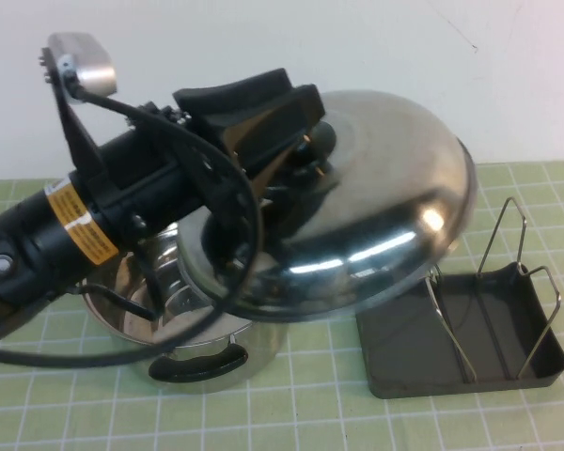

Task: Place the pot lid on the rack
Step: Hand over the pot lid

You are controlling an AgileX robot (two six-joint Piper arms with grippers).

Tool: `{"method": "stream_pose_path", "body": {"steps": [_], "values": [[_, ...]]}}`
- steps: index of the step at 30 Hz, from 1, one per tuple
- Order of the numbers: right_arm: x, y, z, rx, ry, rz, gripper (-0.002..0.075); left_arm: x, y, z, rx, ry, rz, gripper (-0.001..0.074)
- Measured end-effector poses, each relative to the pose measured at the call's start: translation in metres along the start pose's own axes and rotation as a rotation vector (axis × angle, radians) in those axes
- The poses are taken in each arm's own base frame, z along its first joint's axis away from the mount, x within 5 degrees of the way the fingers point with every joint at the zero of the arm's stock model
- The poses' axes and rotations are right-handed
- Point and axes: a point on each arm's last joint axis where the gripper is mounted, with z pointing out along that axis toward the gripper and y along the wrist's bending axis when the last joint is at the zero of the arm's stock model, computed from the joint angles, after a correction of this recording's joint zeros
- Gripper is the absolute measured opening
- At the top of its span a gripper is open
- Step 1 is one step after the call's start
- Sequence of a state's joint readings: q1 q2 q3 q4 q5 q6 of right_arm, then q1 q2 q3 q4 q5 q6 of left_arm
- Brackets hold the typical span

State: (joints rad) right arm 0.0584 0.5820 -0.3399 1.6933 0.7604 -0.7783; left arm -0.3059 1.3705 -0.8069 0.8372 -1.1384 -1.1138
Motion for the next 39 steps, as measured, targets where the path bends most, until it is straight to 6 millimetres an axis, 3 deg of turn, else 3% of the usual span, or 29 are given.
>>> {"method": "stream_pose_path", "body": {"steps": [5,11,16,22,28,39], "values": [[-0.030,-0.001,0.035,-0.037,0.143,0.053,0.0538,0.010,-0.015,0.010,0.066,0.026,-0.022,0.0330],[-0.053,-0.014,0.069,-0.100,0.280,0.116,0.0548,0.013,-0.022,0.014,0.093,0.025,-0.012,0.0330],[-0.068,-0.015,0.083,-0.118,0.288,0.076,0.0530,0.012,-0.022,0.014,0.091,0.021,-0.009,0.0330],[-0.081,-0.005,0.093,-0.143,0.276,-0.014,0.0387,0.014,-0.021,0.014,0.089,0.026,-0.010,0.0330],[-0.083,0.006,0.103,-0.165,0.258,-0.051,0.0139,0.025,-0.010,0.017,0.047,0.066,-0.032,0.0327],[-0.087,0.013,0.107,-0.186,0.261,-0.173,0.0074,0.033,-0.001,0.017,-0.024,0.122,-0.038,0.0333]]}}
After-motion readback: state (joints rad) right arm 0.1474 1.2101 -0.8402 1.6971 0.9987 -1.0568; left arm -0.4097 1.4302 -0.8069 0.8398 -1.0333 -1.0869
